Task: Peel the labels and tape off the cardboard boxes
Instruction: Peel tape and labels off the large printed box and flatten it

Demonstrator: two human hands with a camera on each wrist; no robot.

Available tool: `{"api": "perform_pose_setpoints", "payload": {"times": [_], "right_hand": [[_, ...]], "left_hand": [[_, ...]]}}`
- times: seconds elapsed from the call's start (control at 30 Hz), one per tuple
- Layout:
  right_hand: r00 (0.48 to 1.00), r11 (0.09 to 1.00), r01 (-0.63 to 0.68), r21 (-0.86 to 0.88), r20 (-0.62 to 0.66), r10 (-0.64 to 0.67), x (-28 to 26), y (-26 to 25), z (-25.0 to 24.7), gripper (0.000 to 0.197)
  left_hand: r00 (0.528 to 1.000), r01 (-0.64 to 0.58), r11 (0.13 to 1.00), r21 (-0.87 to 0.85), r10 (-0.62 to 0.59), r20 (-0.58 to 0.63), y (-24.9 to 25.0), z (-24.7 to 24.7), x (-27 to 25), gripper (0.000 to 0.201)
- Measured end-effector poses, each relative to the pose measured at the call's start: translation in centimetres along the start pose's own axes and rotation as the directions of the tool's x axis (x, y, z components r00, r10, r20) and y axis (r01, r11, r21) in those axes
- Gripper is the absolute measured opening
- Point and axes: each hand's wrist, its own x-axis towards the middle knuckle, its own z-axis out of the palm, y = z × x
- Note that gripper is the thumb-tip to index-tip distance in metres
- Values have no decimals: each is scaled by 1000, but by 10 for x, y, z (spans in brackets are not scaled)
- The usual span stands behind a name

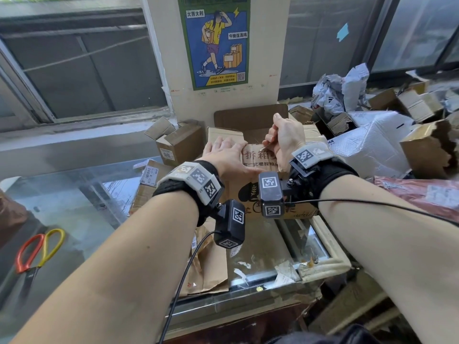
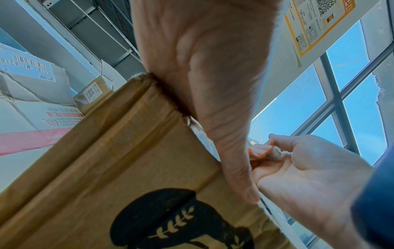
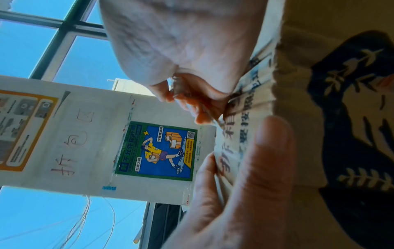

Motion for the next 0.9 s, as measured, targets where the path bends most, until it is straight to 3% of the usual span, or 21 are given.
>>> {"api": "perform_pose_setpoints", "payload": {"times": [0.5, 0.9], "right_hand": [[989, 992, -130, 6, -66, 130, -3, -18, -9, 32], [994, 950, -102, -296, -65, 87, -4, -29, -21, 23]], "left_hand": [[1000, 2, 1000, -7, -1, 14, 1, 0, -2, 96], [1000, -19, 1000, 11, 19, 2, -4, 2, 4, 104]]}}
